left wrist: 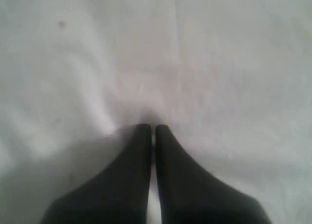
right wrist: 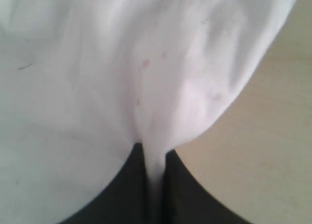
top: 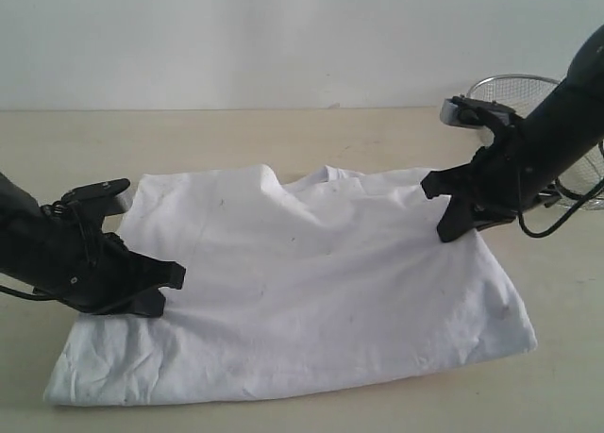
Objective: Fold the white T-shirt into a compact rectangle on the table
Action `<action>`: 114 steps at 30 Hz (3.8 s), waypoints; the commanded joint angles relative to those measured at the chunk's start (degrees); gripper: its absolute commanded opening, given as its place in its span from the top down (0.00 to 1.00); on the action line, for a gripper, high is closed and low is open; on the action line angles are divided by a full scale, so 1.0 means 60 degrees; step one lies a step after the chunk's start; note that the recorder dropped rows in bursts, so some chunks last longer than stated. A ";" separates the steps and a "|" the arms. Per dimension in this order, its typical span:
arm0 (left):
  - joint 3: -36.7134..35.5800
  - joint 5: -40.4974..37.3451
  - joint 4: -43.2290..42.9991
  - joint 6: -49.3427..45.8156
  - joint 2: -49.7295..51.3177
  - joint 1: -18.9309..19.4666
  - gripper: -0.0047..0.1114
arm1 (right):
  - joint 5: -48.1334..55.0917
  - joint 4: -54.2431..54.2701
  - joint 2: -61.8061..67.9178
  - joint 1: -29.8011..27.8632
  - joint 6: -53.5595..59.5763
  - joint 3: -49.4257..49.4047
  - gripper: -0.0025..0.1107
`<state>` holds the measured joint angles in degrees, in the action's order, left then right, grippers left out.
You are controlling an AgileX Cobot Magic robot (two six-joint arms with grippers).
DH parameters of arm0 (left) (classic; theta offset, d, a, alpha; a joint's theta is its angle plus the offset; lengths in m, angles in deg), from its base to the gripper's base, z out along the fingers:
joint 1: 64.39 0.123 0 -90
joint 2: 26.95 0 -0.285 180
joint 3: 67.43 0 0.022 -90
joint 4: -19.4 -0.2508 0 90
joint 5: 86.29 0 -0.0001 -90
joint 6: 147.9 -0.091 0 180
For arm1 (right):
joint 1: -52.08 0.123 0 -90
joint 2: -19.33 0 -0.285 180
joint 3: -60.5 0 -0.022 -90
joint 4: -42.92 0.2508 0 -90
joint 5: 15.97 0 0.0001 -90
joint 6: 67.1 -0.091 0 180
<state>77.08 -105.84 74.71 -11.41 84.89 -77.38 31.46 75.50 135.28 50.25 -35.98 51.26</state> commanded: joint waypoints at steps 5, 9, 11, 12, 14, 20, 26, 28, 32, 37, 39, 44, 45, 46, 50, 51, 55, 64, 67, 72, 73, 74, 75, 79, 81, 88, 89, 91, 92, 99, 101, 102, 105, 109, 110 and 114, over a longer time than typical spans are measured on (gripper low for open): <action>-0.0076 0.0278 -0.0116 0.0081 0.0256 -0.0039 0.92 | 0.0307 0.0398 -0.0657 0.1075 0.0161 0.0021 0.98; -0.0076 0.0297 -0.0116 0.0081 0.0256 -0.0039 0.92 | 0.0025 0.0728 -0.0788 0.1907 0.0137 0.0021 0.98; -0.0076 0.0297 -0.0116 0.0081 0.0256 -0.0039 0.92 | -0.0278 0.0926 -0.0912 0.2337 0.0025 0.0021 0.98; -0.0076 0.0297 -0.0116 0.0081 0.0256 -0.0039 0.92 | -0.0385 0.1025 -0.0970 0.2536 -0.0067 0.0021 0.98; -0.0076 0.0297 -0.0116 0.0081 0.0256 -0.0039 0.92 | -0.0456 0.1095 -0.1064 0.2901 -0.0260 0.0155 0.98; -0.0076 0.0362 0.0049 0.0081 0.0256 -0.0039 0.92 | -0.0608 0.1081 -0.1058 0.4027 -0.0901 0.1168 0.98; -0.0076 0.0496 0.0049 0.0041 0.0256 -0.0039 0.92 | -0.1059 0.0981 -0.0668 0.4986 -0.1696 0.2059 0.98; -0.0076 0.0514 0.0049 0.0041 0.0256 -0.0039 0.92 | -0.1203 0.0981 -0.0387 0.5284 -0.1848 0.2391 0.98; -0.0040 0.0589 0.0165 0.0041 0.0216 -0.0039 0.92 | -0.1326 0.1001 0.0375 0.5742 -0.2151 0.2949 0.98; -0.0037 0.0770 0.0165 0.0041 0.0216 -0.0039 0.92 | -0.1760 0.0972 0.0894 0.6311 -0.2226 0.3770 0.98; -0.0037 0.0770 0.0165 0.0041 0.0216 -0.0039 0.92 | -0.1825 0.0937 0.1066 0.6388 -0.2388 0.4100 0.98; -0.0037 0.0767 0.0123 0.0041 0.0106 -0.0039 0.92 | -0.1738 0.0937 0.1587 0.6388 -0.2606 0.4248 0.98; -0.0037 0.0767 0.0038 0.0041 0.0012 -0.0039 0.92 | -0.1759 0.0903 0.1627 0.6388 -0.2606 0.4248 0.98; -0.0037 0.0801 0.0008 0.0041 -0.0140 -0.0020 0.92 | -0.1801 0.0889 0.1697 0.6388 -0.2606 0.4248 0.98; -0.0037 0.0992 -0.0059 0.0041 -0.0855 -0.0020 0.92 | -0.1871 0.0889 0.1698 0.6388 -0.2606 0.4248 0.98; -0.0037 0.1018 -0.0059 0.0041 -0.0997 -0.0020 0.92 | -0.1848 0.0889 0.1675 0.6388 -0.2606 0.4248 0.98; -0.0037 0.1011 -0.0059 0.0041 -0.1199 -0.0020 0.92 | -0.1810 0.0818 0.1595 0.6388 -0.2606 0.4248 0.98; -0.0306 0.0574 -0.2627 0.2200 -0.1219 0.0807 0.92 | -0.1807 0.0460 0.1588 0.6388 -0.2606 0.4248 0.98; -0.0306 0.0463 -0.3733 0.3386 -0.1239 0.1084 0.92 | -0.1846 0.0460 0.1588 0.6388 -0.2606 0.4248 0.98; -0.0306 0.0438 -0.3970 0.3552 -0.1588 0.1301 0.92 | -0.1941 0.0453 0.1588 0.6388 -0.2568 0.4248 0.98; -0.0306 0.0438 -0.3970 0.3552 -0.1658 0.1368 0.92 | -0.1941 0.0453 0.1588 0.6388 -0.2568 0.4248 0.98; -0.0306 0.0389 -0.3970 0.3552 -0.1742 0.1467 0.92 | -0.1941 0.0453 0.1588 0.6388 -0.2568 0.4248 0.98; -0.0306 0.0319 -0.3970 0.3572 -0.1824 0.1595 0.92 | -0.1941 0.0453 0.1588 0.6388 -0.2568 0.4248 0.98; -0.0306 -0.0007 -0.4314 0.3950 -0.2101 0.2067 0.92 | -0.1965 0.0453 0.1588 0.6388 -0.2568 0.4248 0.98; -0.0306 -0.0138 -0.4338 0.3975 -0.2252 0.2195 0.92 | -0.2110 0.0472 0.1606 0.6388 -0.2568 0.4248 0.98; -0.0306 -0.0222 -0.4338 0.3975 -0.2571 0.2215 0.92 | -0.2342 0.0729 0.1842 0.6394 -0.2602 0.4248 0.98; -0.0306 -0.0242 -0.4338 0.3975 -0.2571 0.2215 0.92 | -0.2412 0.0848 0.1884 0.6394 -0.2602 0.4248 0.98; -0.0306 -0.0351 -0.4338 0.3975 -0.2571 0.2215 0.92 | -0.2536 0.0900 0.1972 0.6410 -0.2585 0.4248 0.98; -0.0306 -0.0395 -0.4338 0.3975 -0.2571 0.2215 0.92 | -0.2631 0.0908 0.2015 0.6410 -0.2585 0.4248 0.98; -0.0306 -0.0418 -0.4338 0.4012 -0.2571 0.2215 0.92 | -0.2861 0.1314 0.2298 0.6410 -0.1718 0.4443 0.92; -0.0306 -0.0375 -0.4338 0.4012 -0.2571 0.2215 0.92 | -0.2694 0.1765 0.2310 0.6410 -0.1322 0.4518 0.81; -0.0306 -0.0313 -0.4338 0.4012 -0.2571 0.2215 0.92 | -0.2540 0.2012 0.2310 0.6410 -0.1067 0.4594 0.71; -0.0306 -0.0209 -0.4338 0.4012 -0.2571 0.2215 0.92 | -0.2107 0.2631 0.2284 0.6410 -0.0860 0.4932 0.32; -0.0306 -0.0143 -0.4338 0.3986 -0.2571 0.2215 0.92 | -0.1171 0.2721 0.2275 0.6410 -0.0899 0.5783 0.05; -0.0306 -0.0125 -0.4338 0.3986 -0.2571 0.2215 0.92 | -0.0933 0.2725 0.2275 0.6410 -0.0945 0.6018 0.05; -0.0306 -0.0104 -0.4380 0.3986 -0.2571 0.2215 0.92 | -0.0690 0.2342 0.2275 0.6410 -0.1572 0.6464 0.05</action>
<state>75.23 -106.96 48.52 11.97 69.68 -64.04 26.17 90.90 149.79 88.78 -43.34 88.47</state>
